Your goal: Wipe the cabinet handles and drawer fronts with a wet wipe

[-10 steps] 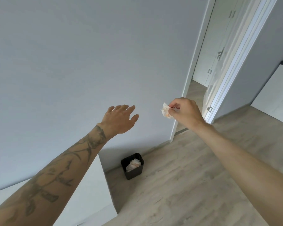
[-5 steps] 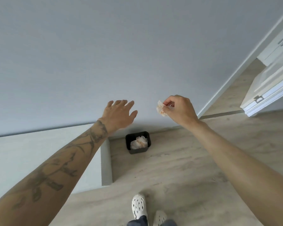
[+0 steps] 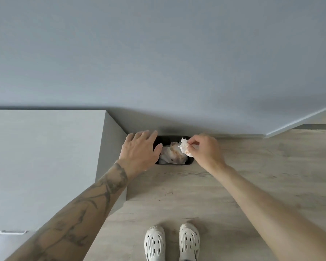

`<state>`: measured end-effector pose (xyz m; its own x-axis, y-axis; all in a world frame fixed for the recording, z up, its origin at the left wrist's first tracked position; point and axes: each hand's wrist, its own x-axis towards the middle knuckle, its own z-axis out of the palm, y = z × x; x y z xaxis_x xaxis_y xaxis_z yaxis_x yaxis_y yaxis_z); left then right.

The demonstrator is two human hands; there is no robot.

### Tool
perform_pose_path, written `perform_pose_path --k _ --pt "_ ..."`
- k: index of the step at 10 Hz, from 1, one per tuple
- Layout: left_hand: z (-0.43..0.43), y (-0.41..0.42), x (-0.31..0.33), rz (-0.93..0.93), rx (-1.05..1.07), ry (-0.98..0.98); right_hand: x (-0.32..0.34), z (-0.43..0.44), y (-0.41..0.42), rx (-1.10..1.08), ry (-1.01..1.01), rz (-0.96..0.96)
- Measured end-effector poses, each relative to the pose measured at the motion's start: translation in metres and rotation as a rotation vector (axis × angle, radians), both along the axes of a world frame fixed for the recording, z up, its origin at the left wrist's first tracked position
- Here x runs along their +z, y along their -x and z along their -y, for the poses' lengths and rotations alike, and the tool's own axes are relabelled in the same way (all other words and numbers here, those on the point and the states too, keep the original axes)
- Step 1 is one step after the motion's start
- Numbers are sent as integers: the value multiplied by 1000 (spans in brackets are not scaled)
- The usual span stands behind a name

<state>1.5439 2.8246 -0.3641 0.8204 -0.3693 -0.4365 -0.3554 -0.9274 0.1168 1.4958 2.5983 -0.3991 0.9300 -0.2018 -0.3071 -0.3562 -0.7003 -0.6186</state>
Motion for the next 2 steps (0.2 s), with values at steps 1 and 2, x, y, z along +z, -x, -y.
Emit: perform_pose_path --k 1,2 --pt "0 -11 -76 40 8 -10 -81 1 -19 11 12 -18" --pt "4 -25 -126 55 19 -11 -131 6 -40 -14 19 -80"
